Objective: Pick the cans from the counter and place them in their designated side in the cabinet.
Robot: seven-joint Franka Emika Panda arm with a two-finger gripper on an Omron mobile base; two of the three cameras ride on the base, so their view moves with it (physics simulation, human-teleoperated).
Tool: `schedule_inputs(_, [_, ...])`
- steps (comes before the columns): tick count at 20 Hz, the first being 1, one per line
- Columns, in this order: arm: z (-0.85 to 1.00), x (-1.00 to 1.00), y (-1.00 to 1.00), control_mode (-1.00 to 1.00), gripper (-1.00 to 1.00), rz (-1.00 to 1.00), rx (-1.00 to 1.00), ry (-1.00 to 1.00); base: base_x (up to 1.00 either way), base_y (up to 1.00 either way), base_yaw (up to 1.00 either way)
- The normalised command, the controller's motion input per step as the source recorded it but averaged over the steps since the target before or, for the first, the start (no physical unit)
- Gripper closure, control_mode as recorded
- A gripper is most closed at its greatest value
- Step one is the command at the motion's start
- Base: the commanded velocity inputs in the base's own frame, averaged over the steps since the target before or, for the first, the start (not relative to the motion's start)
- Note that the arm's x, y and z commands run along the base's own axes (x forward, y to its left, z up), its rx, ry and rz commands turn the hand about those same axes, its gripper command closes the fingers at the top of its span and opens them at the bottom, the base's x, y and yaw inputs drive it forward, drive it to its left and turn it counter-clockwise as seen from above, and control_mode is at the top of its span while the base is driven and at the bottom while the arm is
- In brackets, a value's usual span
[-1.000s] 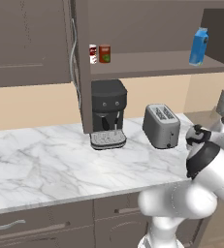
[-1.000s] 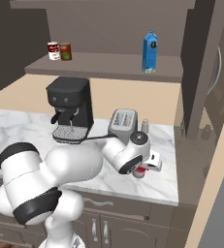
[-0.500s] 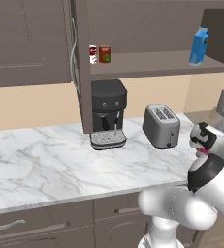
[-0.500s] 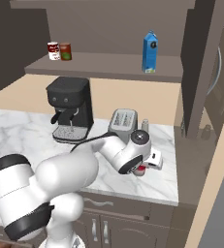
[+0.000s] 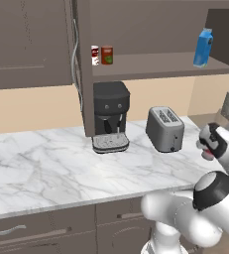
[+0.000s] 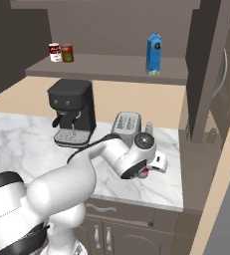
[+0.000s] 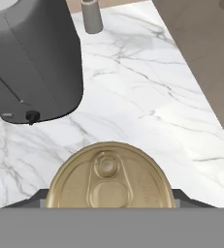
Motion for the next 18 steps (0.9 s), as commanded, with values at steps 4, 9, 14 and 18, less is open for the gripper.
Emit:
schedule_inputs(4, [0.31, -0.05, 0.13, -1.0, 1.0, 0.0, 0.01, -0.06, 0.0, 0.0, 0.0])
schedule_inputs(9, [0.3, -0.05, 0.18, -1.0, 1.0, 0.0, 0.0, -0.06, 0.0, 0.0, 0.0])
schedule_inputs(14, [0.26, -0.06, 0.2, -1.0, 1.0, 0.0, 0.0, -0.07, 0.0, 0.0, 0.0])
schedule_inputs(18, [0.24, -0.07, 0.15, -1.0, 1.0, 0.0, 0.0, -0.07, 0.0, 0.0, 0.0])
